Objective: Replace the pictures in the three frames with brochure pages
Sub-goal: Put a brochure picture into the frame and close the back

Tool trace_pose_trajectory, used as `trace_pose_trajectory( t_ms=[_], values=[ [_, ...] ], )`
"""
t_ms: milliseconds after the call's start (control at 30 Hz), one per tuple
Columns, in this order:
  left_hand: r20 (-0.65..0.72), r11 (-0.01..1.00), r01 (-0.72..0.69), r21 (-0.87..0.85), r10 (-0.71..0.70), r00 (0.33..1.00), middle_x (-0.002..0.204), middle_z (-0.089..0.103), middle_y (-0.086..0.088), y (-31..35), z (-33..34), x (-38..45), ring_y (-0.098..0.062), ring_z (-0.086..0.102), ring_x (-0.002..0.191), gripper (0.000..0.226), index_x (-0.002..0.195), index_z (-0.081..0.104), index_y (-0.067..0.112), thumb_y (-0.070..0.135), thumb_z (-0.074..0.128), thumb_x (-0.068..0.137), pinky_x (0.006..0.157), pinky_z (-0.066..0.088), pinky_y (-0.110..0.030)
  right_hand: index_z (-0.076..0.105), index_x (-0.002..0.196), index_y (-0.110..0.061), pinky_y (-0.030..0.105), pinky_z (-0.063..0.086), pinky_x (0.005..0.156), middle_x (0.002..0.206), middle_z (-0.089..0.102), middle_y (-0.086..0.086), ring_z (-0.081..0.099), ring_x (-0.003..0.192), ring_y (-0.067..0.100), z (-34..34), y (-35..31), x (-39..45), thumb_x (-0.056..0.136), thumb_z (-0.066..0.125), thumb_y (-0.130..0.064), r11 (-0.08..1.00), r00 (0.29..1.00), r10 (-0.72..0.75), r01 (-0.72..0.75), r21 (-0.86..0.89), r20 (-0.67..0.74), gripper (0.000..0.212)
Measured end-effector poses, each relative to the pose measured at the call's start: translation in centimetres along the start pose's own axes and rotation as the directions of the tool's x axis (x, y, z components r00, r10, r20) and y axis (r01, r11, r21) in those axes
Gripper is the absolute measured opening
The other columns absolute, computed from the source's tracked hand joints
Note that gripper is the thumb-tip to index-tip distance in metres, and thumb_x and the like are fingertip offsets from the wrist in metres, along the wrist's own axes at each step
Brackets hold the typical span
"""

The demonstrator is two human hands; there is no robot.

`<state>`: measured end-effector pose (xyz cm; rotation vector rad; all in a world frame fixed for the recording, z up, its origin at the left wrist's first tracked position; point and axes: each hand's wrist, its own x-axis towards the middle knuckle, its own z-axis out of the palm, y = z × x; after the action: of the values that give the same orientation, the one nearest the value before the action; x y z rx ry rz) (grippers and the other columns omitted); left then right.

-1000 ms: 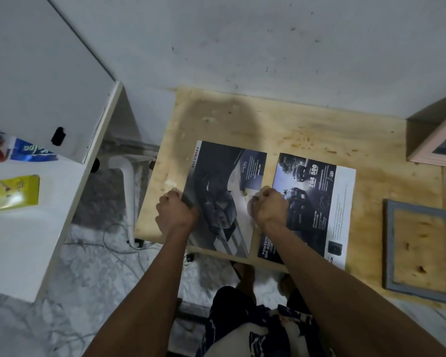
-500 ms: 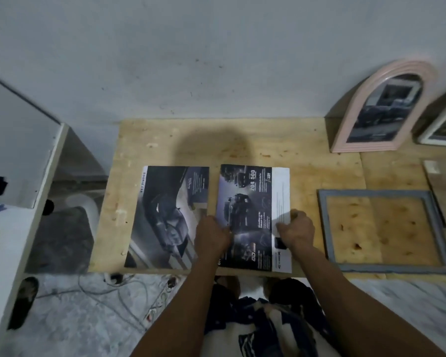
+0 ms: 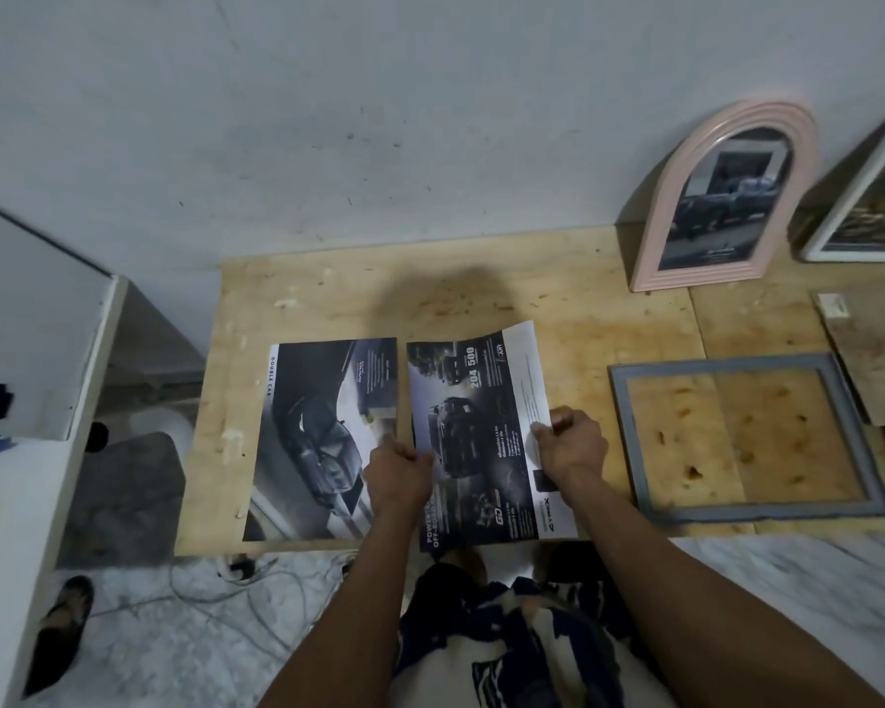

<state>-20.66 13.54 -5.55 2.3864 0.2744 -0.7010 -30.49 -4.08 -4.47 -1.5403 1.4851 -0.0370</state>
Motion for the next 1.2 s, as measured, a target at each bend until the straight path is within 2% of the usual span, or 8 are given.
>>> trace_pose_trajectory(
  t_ms=[200, 400, 567, 667, 800, 933, 1100, 1200],
  values=[
    [0.031, 0.995, -0.029, -0.094, 0.032, 0.999, 0.066, 0.068, -0.002, -1.1, -0.6, 0.9, -0.026, 0.068, 0.075, 0.021, 0.061, 0.065, 0.012, 0.019, 0.079, 0.076, 0.072, 0.058, -0.035, 0.07, 0.087, -0.015, 0.024, 0.044, 0.086, 0.088, 0.067, 0.002, 0.06, 0.088, 0.019, -0.2, -0.2, -0.1, 0.093, 0.064, -0.017, 0.996, 0.995, -0.093, 0.093, 0.003, -0.027, 0.009],
    [0.076, 0.942, 0.0, -0.337, 0.028, 0.997, 0.073, 0.071, -0.005, -1.5, -0.9, 1.1, -0.02, 0.066, 0.071, 0.025, 0.069, 0.068, 0.014, 0.033, 0.081, 0.078, 0.075, 0.058, -0.037, 0.064, 0.089, -0.013, 0.038, 0.053, 0.077, 0.088, 0.068, 0.009, 0.063, 0.085, 0.027, -0.8, -0.3, -0.3, 0.099, 0.055, -0.021, 0.99, 0.989, -0.136, 0.137, 0.025, -0.05, 0.017],
    [0.313, 0.804, 0.17, -0.57, 0.021, 0.95, 0.088, 0.075, -0.015, -0.5, -1.8, 2.2, -0.035, 0.072, 0.087, 0.013, 0.081, 0.074, 0.007, 0.018, 0.079, 0.083, 0.086, 0.058, -0.054, 0.061, 0.077, -0.013, 0.032, 0.049, 0.066, 0.075, 0.065, 0.005, 0.06, 0.073, 0.023, -1.7, -0.6, -0.7, 0.098, 0.057, -0.03, 0.985, 0.985, -0.174, 0.174, -0.006, -0.016, 0.027],
    [0.321, 0.712, 0.22, -0.667, 0.008, 0.947, 0.087, 0.074, -0.016, 0.8, -2.6, 1.8, -0.033, 0.07, 0.084, 0.008, 0.081, 0.07, 0.005, 0.01, 0.074, 0.087, 0.085, 0.058, -0.051, 0.063, 0.079, -0.01, 0.023, 0.053, 0.053, 0.077, 0.068, 0.003, 0.062, 0.067, 0.014, -2.5, -1.4, -1.1, 0.092, 0.067, -0.03, 0.981, 0.988, -0.15, 0.146, 0.13, 0.023, 0.024],
    [0.27, 0.552, 0.239, -0.798, -0.027, 0.963, 0.097, 0.072, -0.02, 2.0, -3.3, 0.3, -0.034, 0.069, 0.084, 0.008, 0.087, 0.067, 0.002, 0.006, 0.074, 0.086, 0.084, 0.058, -0.049, 0.069, 0.081, -0.01, 0.034, 0.058, 0.066, 0.086, 0.075, 0.011, 0.069, 0.073, 0.023, -4.3, -1.5, -1.4, 0.079, 0.081, -0.031, 0.945, 0.984, -0.068, 0.011, 0.326, 0.164, 0.024],
    [0.248, 0.456, 0.217, -0.863, 0.007, 0.969, 0.101, 0.069, -0.019, 3.9, -1.1, -3.2, -0.036, 0.066, 0.088, 0.002, 0.091, 0.065, 0.004, 0.004, 0.067, 0.091, 0.081, 0.058, -0.052, 0.064, 0.108, -0.006, 0.028, 0.053, 0.047, 0.091, 0.073, 0.016, 0.068, 0.063, 0.023, -7.2, -0.5, -2.0, 0.079, 0.081, -0.019, 0.826, 0.962, -0.015, -0.142, 0.545, 0.273, 0.037],
    [0.266, 0.397, 0.216, -0.892, 0.074, 0.961, 0.118, 0.064, -0.024, 5.3, 5.5, -9.8, -0.037, 0.064, 0.091, 0.01, 0.103, 0.065, 0.003, 0.005, 0.06, 0.094, 0.092, 0.053, -0.056, 0.059, 0.114, -0.008, 0.052, 0.059, 0.07, 0.098, 0.073, 0.017, 0.073, 0.083, 0.035, -11.8, 2.9, -1.5, 0.066, 0.086, -0.007, 0.568, 0.97, 0.051, -0.225, 0.791, 0.239, 0.055],
    [0.299, 0.387, 0.244, -0.889, 0.088, 0.95, 0.103, 0.068, -0.021, 6.0, 10.0, -15.4, -0.029, 0.065, 0.081, 0.014, 0.107, 0.063, 0.001, 0.001, 0.057, 0.095, 0.083, 0.059, -0.046, 0.054, 0.121, -0.005, 0.053, 0.06, 0.07, 0.103, 0.071, 0.017, 0.072, 0.087, 0.033, -16.3, 6.4, -0.2, 0.063, 0.087, 0.0, 0.523, 0.984, 0.099, -0.179, 0.833, 0.149, 0.066]
  ],
)
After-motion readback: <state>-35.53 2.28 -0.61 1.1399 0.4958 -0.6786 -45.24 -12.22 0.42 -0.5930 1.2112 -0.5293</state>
